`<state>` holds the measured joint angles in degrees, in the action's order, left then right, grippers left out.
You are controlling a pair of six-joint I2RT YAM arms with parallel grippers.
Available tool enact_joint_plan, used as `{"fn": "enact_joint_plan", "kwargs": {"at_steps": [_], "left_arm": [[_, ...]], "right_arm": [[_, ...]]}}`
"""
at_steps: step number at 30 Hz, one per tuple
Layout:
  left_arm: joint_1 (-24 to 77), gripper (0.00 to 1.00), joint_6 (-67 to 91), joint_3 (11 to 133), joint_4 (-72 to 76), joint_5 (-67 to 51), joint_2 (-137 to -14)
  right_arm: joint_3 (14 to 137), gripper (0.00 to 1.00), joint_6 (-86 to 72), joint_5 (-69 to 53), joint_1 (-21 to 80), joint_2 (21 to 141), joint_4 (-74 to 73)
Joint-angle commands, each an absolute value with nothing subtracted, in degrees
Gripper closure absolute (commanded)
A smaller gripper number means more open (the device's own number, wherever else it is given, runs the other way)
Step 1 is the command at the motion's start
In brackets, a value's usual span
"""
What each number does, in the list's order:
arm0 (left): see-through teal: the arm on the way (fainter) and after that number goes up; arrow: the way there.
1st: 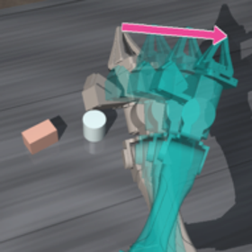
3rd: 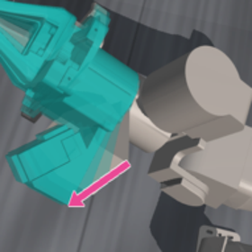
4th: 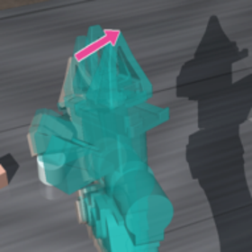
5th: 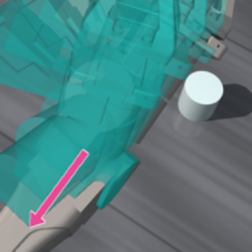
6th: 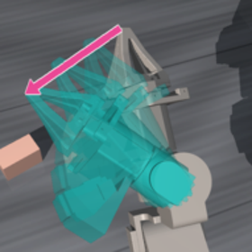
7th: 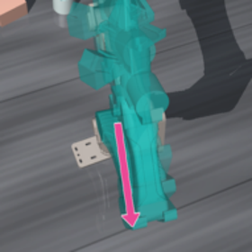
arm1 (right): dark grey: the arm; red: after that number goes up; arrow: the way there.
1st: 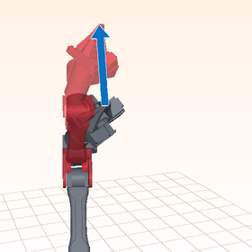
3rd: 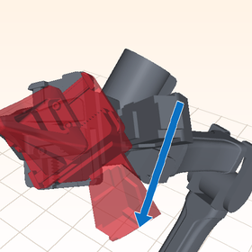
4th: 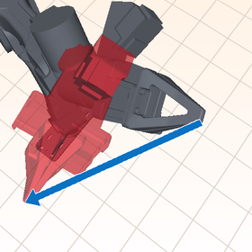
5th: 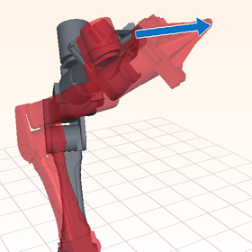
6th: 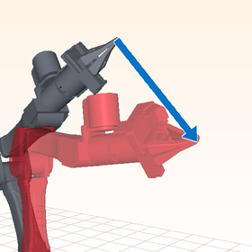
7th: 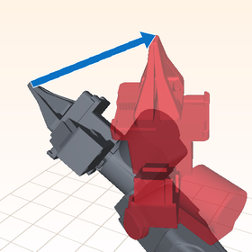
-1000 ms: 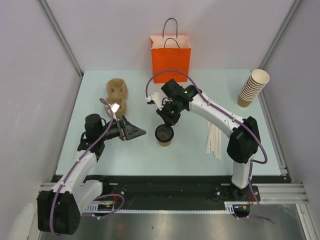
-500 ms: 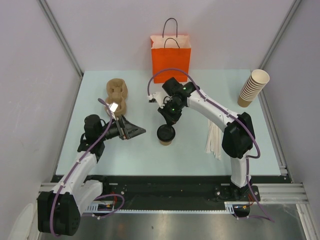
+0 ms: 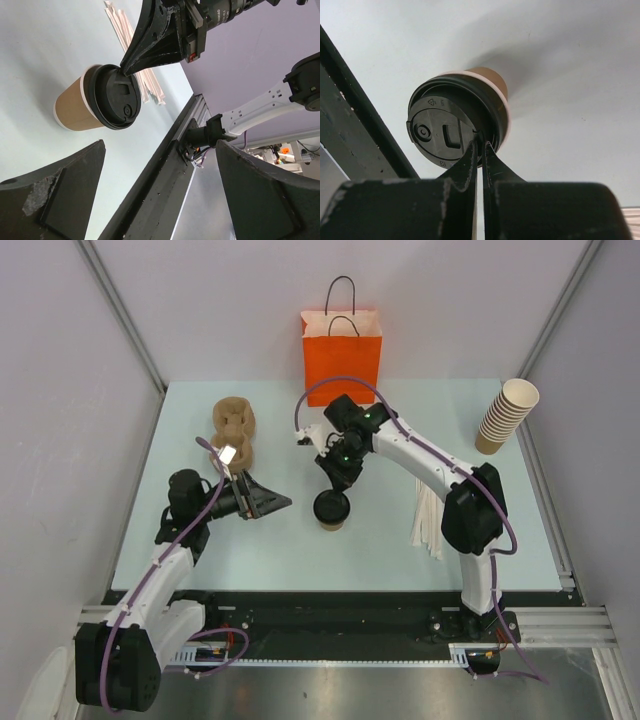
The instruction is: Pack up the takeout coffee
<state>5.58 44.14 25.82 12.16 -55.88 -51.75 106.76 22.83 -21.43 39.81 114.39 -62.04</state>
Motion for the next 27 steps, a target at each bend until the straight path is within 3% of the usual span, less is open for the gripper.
{"fn": "enact_joint_plan", "kwargs": {"at_steps": [1,18,21,27], "left_arm": [[5.3,0.03,44.5,25.6,14.3,-56.2,-51.2],[5.3,0.03,44.3,25.4,14.2,-56.3,-51.3],[5.3,0.02,44.3,25.4,14.2,-56.3,-51.3],[5.3,0.02,43.9,25.3,13.9,-56.3,-51.3]], "right_arm": [[109.4,1.0,23.7,-22.3,38.9,115.0,-62.9],[110.7,0.98,23.4,-24.5,37.8,116.9,-63.4],[111.2,0.94,23.2,-24.8,37.7,117.3,-63.5],[111.8,0.72,23.0,-25.0,37.6,117.8,-64.2]]}}
